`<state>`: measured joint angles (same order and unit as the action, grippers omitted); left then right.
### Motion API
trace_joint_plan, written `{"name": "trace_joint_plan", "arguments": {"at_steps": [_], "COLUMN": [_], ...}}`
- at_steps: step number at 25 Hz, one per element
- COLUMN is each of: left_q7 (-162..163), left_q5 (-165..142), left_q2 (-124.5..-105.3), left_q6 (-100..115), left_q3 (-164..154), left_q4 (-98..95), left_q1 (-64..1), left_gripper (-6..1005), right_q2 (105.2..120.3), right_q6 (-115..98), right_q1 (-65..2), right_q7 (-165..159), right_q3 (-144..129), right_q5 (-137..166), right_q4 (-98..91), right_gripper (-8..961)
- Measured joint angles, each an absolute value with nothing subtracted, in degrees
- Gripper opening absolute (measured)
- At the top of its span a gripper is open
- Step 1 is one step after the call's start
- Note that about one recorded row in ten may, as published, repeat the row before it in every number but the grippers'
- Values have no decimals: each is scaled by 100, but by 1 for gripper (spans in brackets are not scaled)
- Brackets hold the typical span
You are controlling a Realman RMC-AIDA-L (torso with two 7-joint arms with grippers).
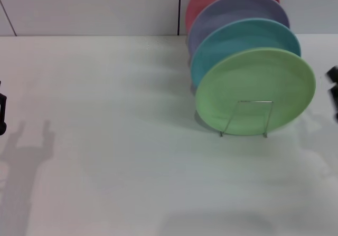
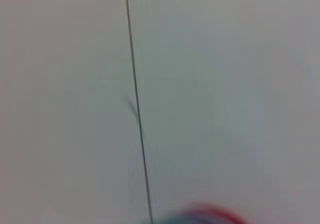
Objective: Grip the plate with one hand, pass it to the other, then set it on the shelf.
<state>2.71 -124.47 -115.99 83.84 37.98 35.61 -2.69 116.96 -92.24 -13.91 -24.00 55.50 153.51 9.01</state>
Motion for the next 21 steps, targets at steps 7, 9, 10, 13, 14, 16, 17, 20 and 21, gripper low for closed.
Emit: {"name": "trace_joint_plan", "arguments": {"at_steps": [7,9,10,13,14,16,17,20,21], "left_q7": [273,293,326,738,894,1500,2010,2520,2660], "left_q5": [-12447,-12449,-12449,-12479,-12489,-12511,-12512,-12491,-12480], "left_q2": [-11595,-11592,-11593,-11554,-11534,-11459,-11426,-11414,-11415], "left_q6": [8396,8413,8423,8468,8473,8483,8498,8514,8518], "left_q3": [3855,3967,4029,4160,4173,4245,4302,4366,4413], "left_q4": [3468,3354,3285,2853,2705,2106,1595,909,665], "left_q1": [-289,-338,-370,-595,-660,-921,-1136,-1422,-1504], "left_gripper": [610,611,611,612,613,614,614,616,616], "right_q2": [11603,11602,11600,11543,11519,11510,11545,11737,11788], "right_q6": [-10992,-11093,-10988,-10398,-10206,-9888,-9746,-9522,-9514], "right_q1": [-1119,-1121,-1150,-1293,-1327,-1349,-1347,-1388,-1413], "right_q7": [-4043,-4243,-4290,-4619,-4721,-4785,-4719,-4251,-4066], "right_q3": [6657,6903,6931,6948,6951,7023,7065,7136,7139], "right_q5": [14921,14497,14322,13936,13893,13804,13687,13214,13127], "right_q4": [255,-89,-212,-550,-619,-643,-614,-566,-559], "right_gripper": [232,233,234,277,291,320,393,465,465]}}
